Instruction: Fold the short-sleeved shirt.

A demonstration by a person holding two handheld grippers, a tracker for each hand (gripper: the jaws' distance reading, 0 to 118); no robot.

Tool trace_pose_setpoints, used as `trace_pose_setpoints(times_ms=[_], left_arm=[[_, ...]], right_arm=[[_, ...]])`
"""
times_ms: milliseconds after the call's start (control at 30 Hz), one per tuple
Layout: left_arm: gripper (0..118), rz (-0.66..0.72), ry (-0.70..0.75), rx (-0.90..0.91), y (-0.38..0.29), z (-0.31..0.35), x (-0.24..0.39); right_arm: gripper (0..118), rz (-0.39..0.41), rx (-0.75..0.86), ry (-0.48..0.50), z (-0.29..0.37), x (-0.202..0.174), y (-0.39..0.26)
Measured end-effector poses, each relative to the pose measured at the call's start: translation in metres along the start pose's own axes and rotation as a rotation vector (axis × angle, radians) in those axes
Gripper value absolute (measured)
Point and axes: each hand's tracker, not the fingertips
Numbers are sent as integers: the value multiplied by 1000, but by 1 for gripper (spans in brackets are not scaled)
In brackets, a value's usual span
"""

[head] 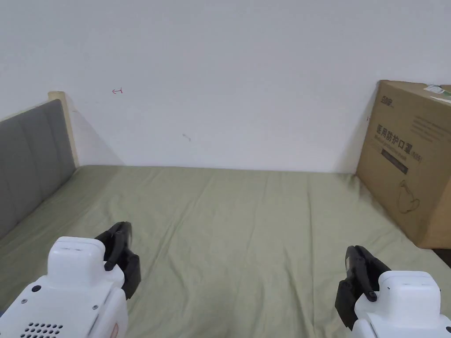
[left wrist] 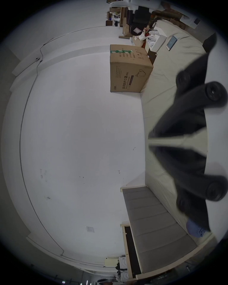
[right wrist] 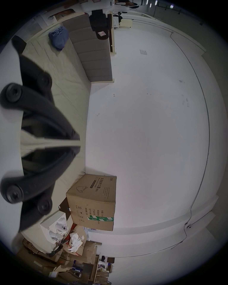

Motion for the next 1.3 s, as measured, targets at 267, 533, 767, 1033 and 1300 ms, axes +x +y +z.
trace_pose_setpoints(times_ms=[267,533,767,1033,1300], left_arm=[[118,153,-159,28,13,0,-15],[118,138,28,-1,16,-8,-9],[118,57,36,-11,18,-6,-4],[118,-2,148,-95,28,-20,-2],[114,45,114,-65,27,-20,-9]], right_arm=[[118,22,32,5,10,-6,17],[118,-19,-24,8,-2,5,-5],[118,-31,-37,12,-4,-2,-7],[118,-24,-33,25,-6,-6,-5],[118,-28,-29,50,-9,-10,-2]])
